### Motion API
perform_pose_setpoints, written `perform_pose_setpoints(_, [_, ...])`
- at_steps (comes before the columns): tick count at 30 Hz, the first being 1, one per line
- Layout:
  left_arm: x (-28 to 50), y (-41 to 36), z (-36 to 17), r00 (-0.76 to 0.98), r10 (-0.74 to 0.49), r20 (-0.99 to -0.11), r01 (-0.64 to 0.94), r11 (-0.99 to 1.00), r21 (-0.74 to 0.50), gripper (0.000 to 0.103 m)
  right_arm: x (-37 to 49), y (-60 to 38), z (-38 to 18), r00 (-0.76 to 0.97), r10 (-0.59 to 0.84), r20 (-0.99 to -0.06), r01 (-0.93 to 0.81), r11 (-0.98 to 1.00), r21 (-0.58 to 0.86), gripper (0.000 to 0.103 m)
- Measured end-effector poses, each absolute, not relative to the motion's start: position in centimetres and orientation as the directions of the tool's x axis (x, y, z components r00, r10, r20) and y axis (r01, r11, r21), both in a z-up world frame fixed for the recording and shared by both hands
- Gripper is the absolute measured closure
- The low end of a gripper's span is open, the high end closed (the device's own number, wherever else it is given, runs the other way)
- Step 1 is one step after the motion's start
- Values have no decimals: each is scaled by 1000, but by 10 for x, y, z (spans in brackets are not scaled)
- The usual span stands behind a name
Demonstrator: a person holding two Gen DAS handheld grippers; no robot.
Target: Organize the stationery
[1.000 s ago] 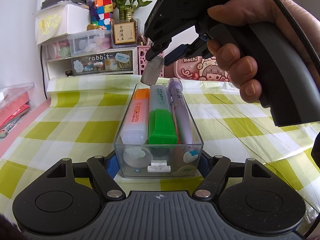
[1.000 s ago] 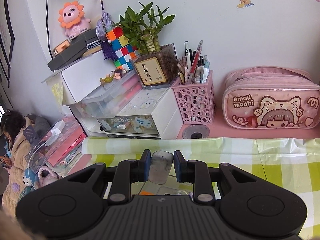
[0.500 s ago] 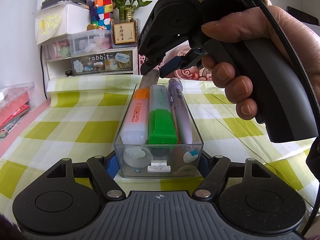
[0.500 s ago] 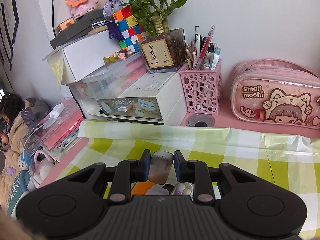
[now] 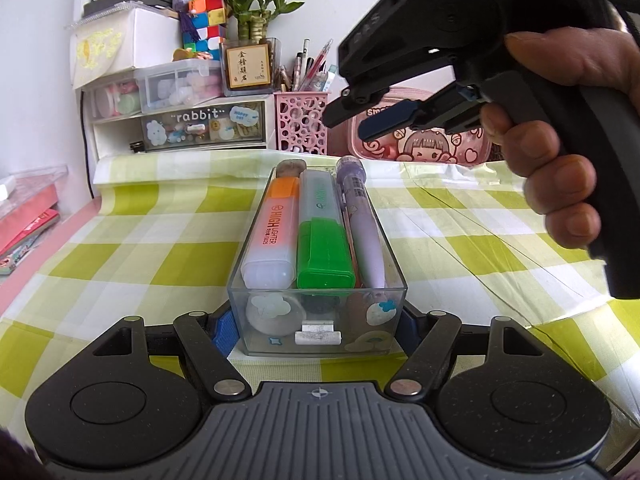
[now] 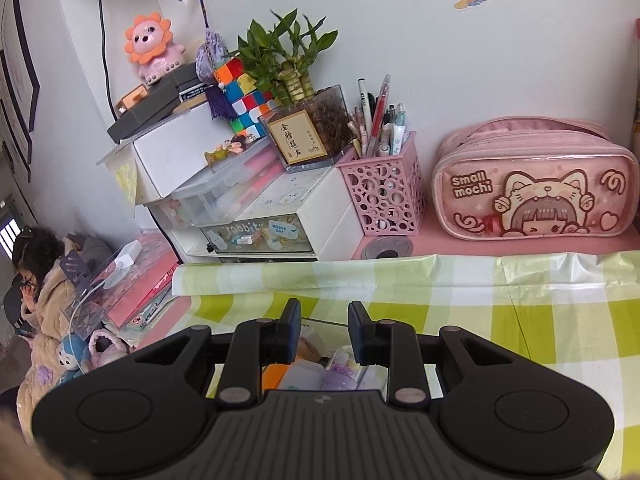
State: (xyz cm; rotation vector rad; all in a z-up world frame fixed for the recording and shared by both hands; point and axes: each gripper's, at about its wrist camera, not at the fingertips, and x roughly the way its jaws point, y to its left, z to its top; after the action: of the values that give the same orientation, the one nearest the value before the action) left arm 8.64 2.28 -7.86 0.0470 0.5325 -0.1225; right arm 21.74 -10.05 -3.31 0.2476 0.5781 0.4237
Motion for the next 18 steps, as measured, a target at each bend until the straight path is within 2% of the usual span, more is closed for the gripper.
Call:
perform_pose_setpoints(10, [94,23,-78,837,-112,-535,135,991,5,30,171,-152,-48,792,391,-469,-234,904,358,89])
perform_pose_setpoints(18, [115,15,-68,787,-78,-612,115,993,22,30,152,-177,-60,790,382,-480,-207,903,377,89])
